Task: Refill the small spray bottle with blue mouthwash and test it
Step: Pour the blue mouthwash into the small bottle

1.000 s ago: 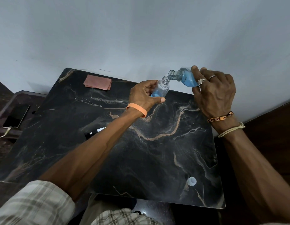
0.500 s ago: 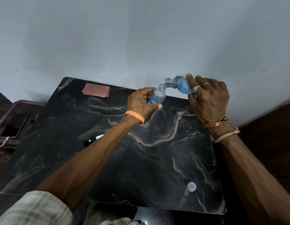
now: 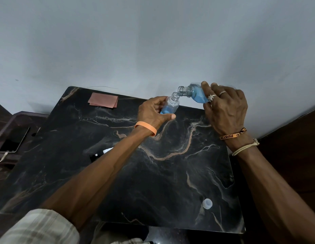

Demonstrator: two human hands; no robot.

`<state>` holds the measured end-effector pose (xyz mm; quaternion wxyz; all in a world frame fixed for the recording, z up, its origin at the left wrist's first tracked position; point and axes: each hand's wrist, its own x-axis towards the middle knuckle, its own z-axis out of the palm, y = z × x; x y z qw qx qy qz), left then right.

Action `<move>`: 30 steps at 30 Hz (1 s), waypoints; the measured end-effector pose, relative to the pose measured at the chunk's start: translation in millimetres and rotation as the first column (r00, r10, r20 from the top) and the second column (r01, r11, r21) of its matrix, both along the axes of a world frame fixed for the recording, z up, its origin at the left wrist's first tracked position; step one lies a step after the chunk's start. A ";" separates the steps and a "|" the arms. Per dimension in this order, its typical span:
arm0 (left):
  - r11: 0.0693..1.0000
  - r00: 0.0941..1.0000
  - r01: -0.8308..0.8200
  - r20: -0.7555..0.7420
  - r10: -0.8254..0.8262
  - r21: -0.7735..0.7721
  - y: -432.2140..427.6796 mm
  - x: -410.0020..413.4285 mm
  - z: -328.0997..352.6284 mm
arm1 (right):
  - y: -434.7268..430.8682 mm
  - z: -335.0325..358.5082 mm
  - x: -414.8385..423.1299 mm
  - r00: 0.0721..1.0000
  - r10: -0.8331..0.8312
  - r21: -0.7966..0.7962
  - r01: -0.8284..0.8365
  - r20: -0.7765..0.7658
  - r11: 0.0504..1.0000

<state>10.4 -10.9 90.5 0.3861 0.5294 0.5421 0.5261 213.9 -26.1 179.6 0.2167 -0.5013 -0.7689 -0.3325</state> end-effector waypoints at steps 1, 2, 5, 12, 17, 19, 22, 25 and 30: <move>1.000 1.000 -0.002 0.002 0.002 0.000 0.3 0.1 -0.2 | 0.0 0.1 0.0 1.000 0.001 0.004 -0.001 0.000 1.000; 1.000 1.000 -0.002 0.003 0.002 0.001 0.6 0.3 -0.3 | 0.0 0.3 0.1 1.000 0.002 0.008 -0.002 0.000 1.000; 1.000 1.000 0.003 0.007 -0.003 0.004 0.9 0.8 -0.3 | 0.4 1.1 1.0 1.000 0.005 0.014 -0.006 0.004 1.000; 1.000 1.000 0.015 0.010 -0.015 0.010 1.6 1.7 0.5 | 0.2 1.6 2.2 1.000 -0.003 0.001 0.003 -0.003 1.000; 1.000 1.000 0.013 0.018 -0.013 0.002 2.9 1.9 0.1 | 0.0 2.3 2.6 1.000 -0.003 0.005 0.003 0.003 1.000; 1.000 1.000 0.014 0.016 -0.014 0.001 3.2 1.9 0.2 | 0.2 2.4 2.8 1.000 -0.004 0.007 0.004 0.003 1.000; 1.000 1.000 0.017 0.018 -0.017 0.001 3.7 2.0 0.0 | 0.8 2.4 2.5 1.000 -0.004 0.006 0.004 -0.001 1.000; 1.000 1.000 0.015 0.017 -0.015 0.002 3.7 2.3 -0.5 | 1.4 2.3 2.1 1.000 -0.001 0.009 0.001 -0.001 1.000; 1.000 0.999 0.024 0.035 -0.024 0.005 5.2 2.4 -1.9 | 2.7 2.3 2.5 1.000 -0.002 0.004 0.002 -0.004 1.000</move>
